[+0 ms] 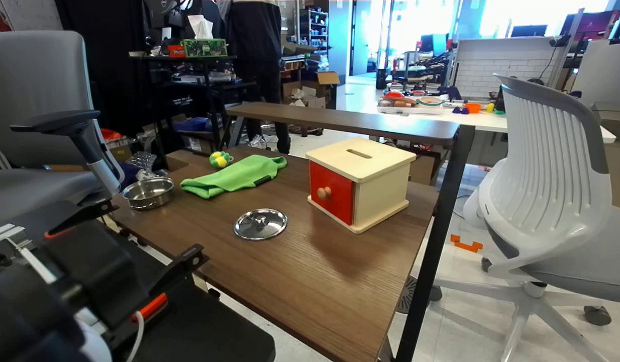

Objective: Move the green toy to the right

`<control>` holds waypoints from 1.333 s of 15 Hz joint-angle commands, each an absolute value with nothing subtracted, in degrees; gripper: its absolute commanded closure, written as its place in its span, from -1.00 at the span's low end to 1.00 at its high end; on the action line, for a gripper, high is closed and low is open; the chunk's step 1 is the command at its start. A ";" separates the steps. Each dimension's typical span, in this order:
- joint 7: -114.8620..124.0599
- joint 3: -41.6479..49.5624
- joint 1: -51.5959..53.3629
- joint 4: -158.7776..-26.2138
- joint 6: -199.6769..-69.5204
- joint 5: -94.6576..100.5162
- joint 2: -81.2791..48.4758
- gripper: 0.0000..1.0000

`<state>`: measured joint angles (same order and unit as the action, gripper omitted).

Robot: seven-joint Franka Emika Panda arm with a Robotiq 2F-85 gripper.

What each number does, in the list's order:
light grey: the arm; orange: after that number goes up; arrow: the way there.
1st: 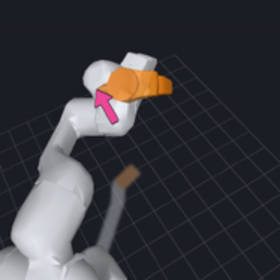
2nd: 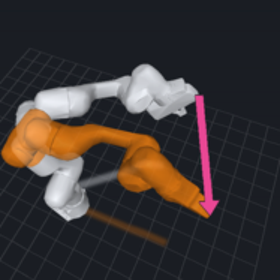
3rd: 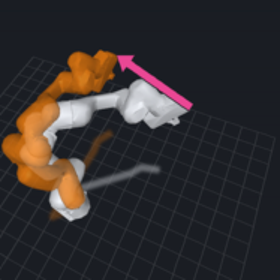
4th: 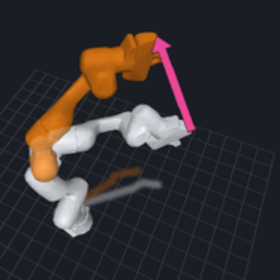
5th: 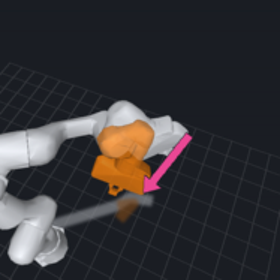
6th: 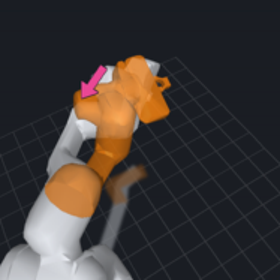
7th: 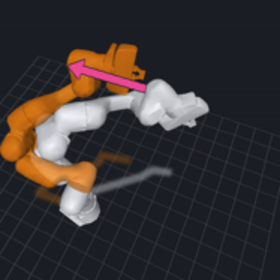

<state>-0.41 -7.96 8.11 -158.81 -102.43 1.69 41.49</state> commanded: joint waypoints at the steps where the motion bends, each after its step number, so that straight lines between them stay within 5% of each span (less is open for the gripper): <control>1: -0.22 -7.64 8.45 -158.69 -102.26 1.87 41.46 -1.00; 20: -0.30 -5.33 7.47 -158.70 -105.95 0.35 41.88 -1.00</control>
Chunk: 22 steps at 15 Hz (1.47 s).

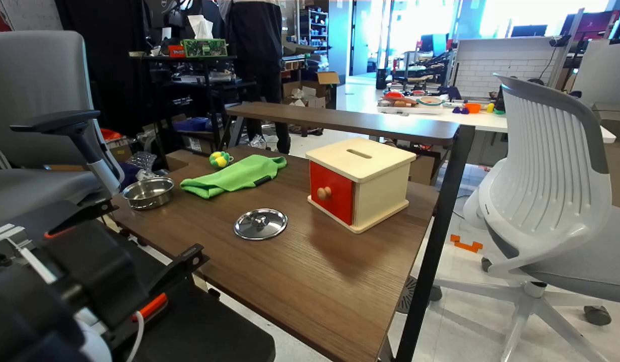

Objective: Move the green toy to the right

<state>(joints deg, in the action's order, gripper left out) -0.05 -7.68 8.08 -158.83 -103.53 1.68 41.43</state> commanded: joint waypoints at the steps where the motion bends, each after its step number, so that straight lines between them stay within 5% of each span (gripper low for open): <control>1: -0.34 -4.48 7.13 -158.76 -107.71 -0.08 41.38 -1.00; 14: 4.72 -6.50 8.91 -146.95 -149.78 -7.27 12.23 -1.00; 22: 13.83 -6.79 8.66 -121.94 -149.38 -0.07 -14.79 -1.00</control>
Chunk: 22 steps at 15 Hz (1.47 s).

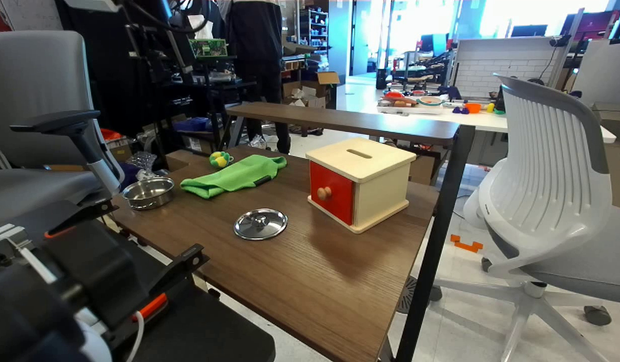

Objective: Move the green toy to the right

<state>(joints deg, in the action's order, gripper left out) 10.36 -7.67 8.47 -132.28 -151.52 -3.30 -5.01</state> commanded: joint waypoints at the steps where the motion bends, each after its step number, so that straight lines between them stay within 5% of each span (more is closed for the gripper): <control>1: 14.81 -6.12 9.13 -119.27 -148.53 0.78 -17.48 -1.00; 22: 14.92 -1.42 13.44 -99.04 -142.12 3.87 -43.40 -1.00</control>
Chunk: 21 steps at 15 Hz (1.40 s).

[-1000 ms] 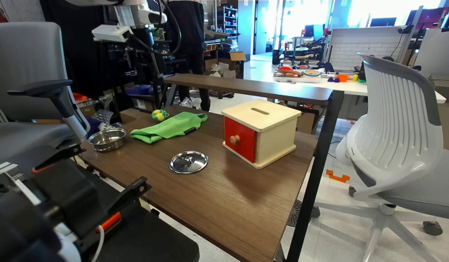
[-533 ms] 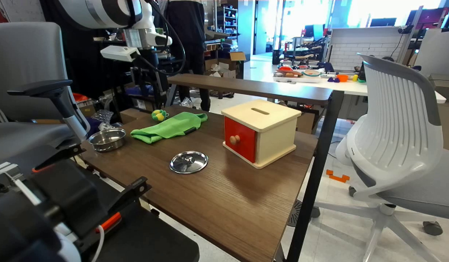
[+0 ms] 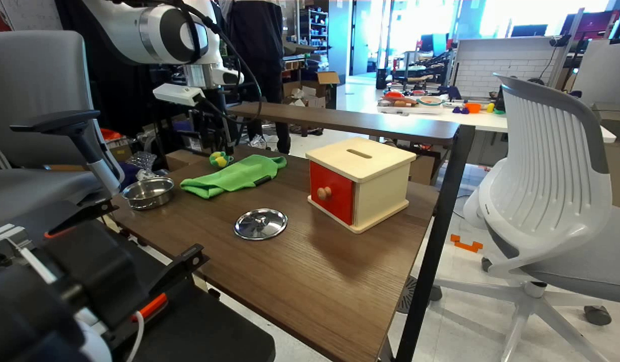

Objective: Move the green toy to the right

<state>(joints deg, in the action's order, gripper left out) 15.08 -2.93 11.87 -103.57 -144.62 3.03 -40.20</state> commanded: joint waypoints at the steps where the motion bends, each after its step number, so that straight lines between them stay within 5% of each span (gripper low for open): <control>1: 14.98 -1.09 13.78 -98.20 -141.75 4.10 -44.18 -1.00; 2: 15.05 -0.85 14.10 -97.43 -141.42 4.23 -44.85 -1.00; 3: 15.20 -0.45 14.61 -96.79 -141.08 4.58 -45.37 -0.60; 13: 14.81 0.63 16.02 -94.37 -138.76 6.31 -45.73 0.91; 20: 14.58 1.29 14.46 -92.66 -134.86 5.64 -46.89 1.00; 21: 14.64 1.37 14.31 -92.46 -134.39 5.61 -47.04 0.66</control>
<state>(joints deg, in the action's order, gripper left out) 15.07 1.30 14.95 -95.41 -137.49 5.30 -45.39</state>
